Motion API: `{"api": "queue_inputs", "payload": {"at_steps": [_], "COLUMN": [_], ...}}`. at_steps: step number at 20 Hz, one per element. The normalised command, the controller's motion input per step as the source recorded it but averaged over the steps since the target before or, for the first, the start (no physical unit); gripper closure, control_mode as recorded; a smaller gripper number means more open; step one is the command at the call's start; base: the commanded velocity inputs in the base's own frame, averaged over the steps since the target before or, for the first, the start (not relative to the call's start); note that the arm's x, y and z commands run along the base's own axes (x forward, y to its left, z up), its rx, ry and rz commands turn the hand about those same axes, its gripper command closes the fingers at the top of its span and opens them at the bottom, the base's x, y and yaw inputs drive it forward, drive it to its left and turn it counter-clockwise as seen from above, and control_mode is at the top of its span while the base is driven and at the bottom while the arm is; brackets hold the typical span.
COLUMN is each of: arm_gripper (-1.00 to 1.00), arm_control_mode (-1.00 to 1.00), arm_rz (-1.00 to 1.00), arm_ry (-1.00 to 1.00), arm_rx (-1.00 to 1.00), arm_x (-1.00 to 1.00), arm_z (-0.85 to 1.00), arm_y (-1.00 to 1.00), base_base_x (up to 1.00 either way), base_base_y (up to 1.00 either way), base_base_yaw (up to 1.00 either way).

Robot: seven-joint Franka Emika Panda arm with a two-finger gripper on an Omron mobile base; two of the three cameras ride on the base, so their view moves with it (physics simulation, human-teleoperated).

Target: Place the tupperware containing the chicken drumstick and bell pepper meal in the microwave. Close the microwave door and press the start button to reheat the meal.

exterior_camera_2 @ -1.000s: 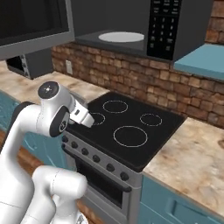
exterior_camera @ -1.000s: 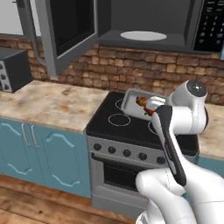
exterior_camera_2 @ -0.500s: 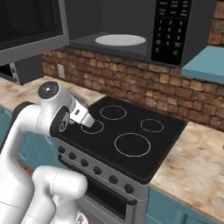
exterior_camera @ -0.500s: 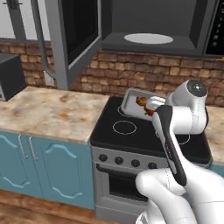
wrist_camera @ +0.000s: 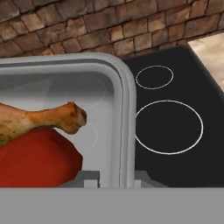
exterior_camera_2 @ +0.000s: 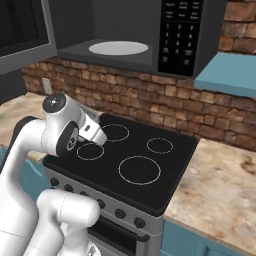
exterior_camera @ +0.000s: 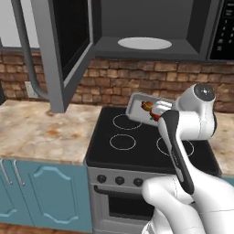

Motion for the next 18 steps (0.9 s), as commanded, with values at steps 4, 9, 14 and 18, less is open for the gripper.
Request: {"api": "queue_inputs", "payload": {"at_steps": [4, 9, 14, 18], "arm_gripper": [1.0, 1.0, 1.0, 1.0], "arm_control_mode": [1.0, 1.0, -1.0, -1.0], "arm_rz": [0.0, 0.0, 0.0, 0.04], "arm_ry": [0.0, 0.0, 0.0, -0.06], "arm_rx": [0.0, 0.0, 0.0, 0.0], "arm_x": [0.0, 0.0, 0.0, 0.0], "arm_z": [0.0, 0.0, 0.0, -0.01], "arm_y": [0.0, 0.0, 0.0, 0.0], "base_base_x": [0.17, 0.06, 0.03, 0.0], "base_base_y": [0.17, 0.32, 0.08, 0.0], "base_base_yaw": [-0.28, -0.28, -0.04, 0.0]}}
